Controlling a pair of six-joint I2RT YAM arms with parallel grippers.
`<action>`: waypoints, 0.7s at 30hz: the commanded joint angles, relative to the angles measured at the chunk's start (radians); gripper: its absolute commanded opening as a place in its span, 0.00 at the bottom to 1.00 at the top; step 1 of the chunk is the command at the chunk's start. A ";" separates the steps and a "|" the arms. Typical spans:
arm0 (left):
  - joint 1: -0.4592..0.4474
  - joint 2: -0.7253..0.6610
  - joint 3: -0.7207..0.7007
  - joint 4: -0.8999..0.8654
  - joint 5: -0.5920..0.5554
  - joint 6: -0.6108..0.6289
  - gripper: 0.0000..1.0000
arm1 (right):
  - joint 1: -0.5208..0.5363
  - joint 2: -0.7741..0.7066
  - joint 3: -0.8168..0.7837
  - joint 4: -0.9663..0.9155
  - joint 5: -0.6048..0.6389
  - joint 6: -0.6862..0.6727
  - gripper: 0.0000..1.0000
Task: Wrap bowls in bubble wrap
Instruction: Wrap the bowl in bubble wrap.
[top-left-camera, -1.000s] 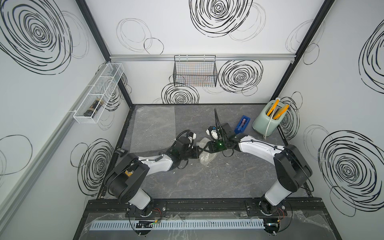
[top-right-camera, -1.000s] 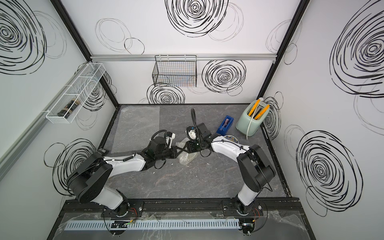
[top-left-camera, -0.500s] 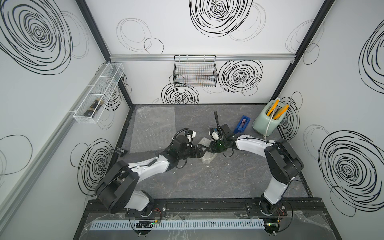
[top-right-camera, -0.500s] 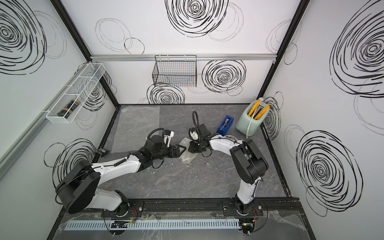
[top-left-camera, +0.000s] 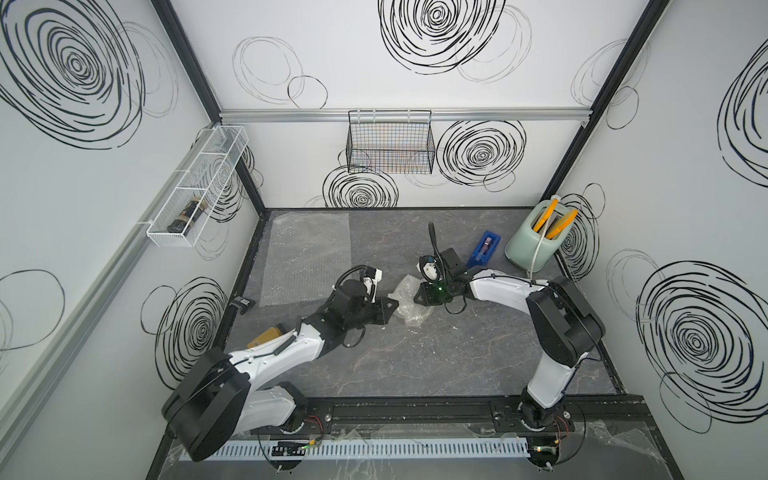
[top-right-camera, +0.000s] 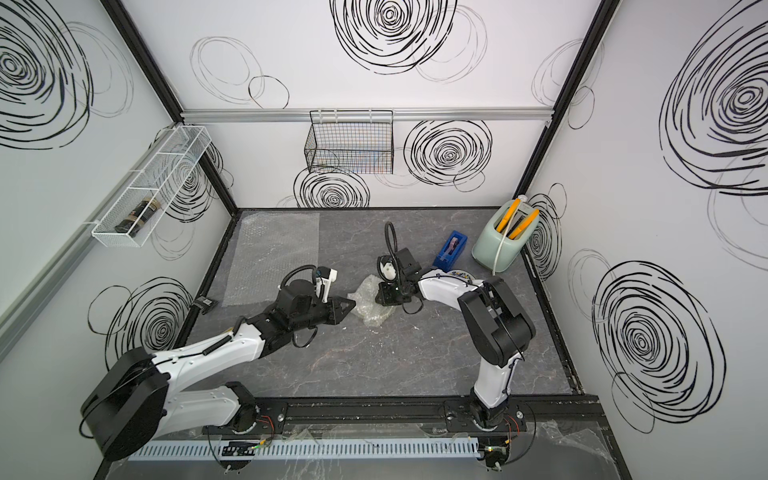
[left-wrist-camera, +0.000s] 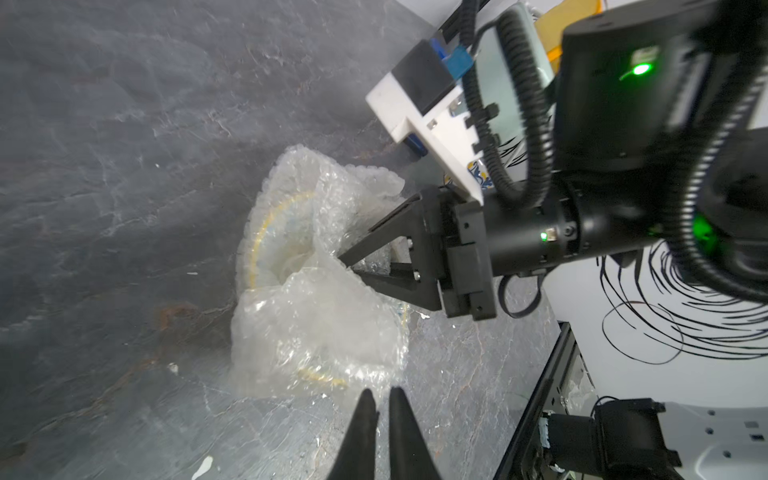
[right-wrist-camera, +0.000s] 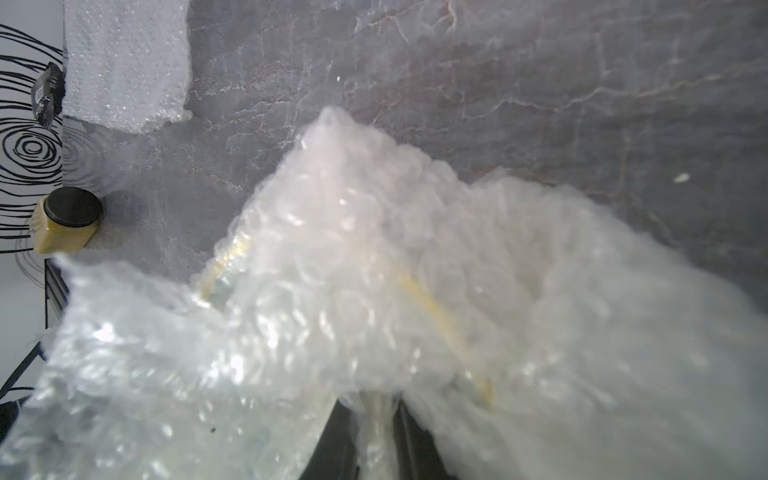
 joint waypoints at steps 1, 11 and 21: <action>-0.013 0.076 0.065 0.104 0.033 -0.011 0.12 | -0.004 -0.001 -0.021 0.001 0.008 0.005 0.20; -0.020 0.339 0.204 0.145 0.027 -0.002 0.14 | 0.001 -0.028 -0.035 0.002 0.001 0.012 0.20; -0.028 0.469 0.260 0.105 -0.036 0.054 0.14 | -0.001 -0.134 -0.039 -0.027 0.003 0.019 0.32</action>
